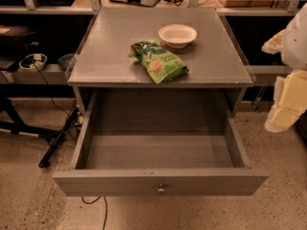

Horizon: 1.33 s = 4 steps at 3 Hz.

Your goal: Place green rice chip bag into top drawer

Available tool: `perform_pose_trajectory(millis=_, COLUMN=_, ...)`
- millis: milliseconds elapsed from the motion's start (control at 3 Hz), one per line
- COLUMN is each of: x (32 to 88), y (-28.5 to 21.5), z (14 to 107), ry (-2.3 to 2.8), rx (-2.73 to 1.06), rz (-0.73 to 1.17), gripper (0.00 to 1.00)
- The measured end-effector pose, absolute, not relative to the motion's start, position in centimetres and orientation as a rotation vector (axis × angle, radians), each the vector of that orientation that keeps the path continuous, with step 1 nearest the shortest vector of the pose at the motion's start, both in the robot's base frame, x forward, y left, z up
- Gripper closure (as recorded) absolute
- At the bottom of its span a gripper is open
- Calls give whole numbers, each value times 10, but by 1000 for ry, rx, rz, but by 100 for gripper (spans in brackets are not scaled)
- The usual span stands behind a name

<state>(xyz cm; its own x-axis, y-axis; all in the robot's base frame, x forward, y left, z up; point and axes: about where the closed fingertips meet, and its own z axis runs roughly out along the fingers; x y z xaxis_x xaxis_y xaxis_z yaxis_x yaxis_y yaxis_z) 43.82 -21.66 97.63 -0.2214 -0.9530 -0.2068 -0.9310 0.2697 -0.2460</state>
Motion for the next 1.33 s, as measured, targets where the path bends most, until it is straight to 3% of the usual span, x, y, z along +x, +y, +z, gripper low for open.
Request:
perform_pose_trajectory(millis=667, x=443, y=-216, z=979, ry=2195, rx=-1670, rz=-55, gripper=0)
perform_pose_trajectory(millis=1333, x=464, y=-202, z=985, ry=2087, rx=-1502, rz=121, gripper=0)
